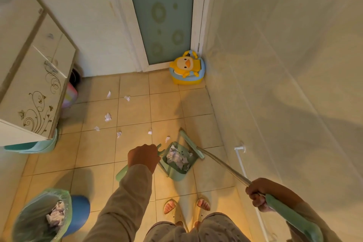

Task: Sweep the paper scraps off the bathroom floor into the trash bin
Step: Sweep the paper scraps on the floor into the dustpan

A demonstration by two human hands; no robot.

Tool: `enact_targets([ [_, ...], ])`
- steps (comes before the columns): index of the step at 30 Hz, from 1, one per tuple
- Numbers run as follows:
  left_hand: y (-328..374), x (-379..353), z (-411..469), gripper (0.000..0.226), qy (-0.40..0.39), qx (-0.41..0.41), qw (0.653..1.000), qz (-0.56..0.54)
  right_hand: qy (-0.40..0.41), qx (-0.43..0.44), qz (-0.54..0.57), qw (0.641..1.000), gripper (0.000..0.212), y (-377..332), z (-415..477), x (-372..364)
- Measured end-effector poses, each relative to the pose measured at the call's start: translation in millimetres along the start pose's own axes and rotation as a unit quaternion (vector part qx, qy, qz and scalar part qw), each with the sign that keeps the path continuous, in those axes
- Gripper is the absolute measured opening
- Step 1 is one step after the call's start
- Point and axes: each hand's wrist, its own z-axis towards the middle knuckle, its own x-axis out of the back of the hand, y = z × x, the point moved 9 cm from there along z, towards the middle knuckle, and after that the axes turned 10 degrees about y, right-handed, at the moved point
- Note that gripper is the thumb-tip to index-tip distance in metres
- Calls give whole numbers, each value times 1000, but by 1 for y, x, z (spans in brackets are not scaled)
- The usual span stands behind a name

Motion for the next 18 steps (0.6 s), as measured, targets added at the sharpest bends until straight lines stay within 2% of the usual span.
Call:
enact_targets([
  [3,-4,-2,-7,34,-2,1,1000,-5,39,21,-35,998,53,-5,-2,-3],
  [7,-16,-6,-16,34,-8,9,1000,-17,53,43,-9,998,62,-20,-2,-9],
  [13,-36,-17,-27,29,-25,43,998,-39,127,64,-73,987,37,-34,5,-30],
  [18,-35,-17,-25,27,-29,46,998,-30,97,45,-141,984,32,-21,9,-72],
])
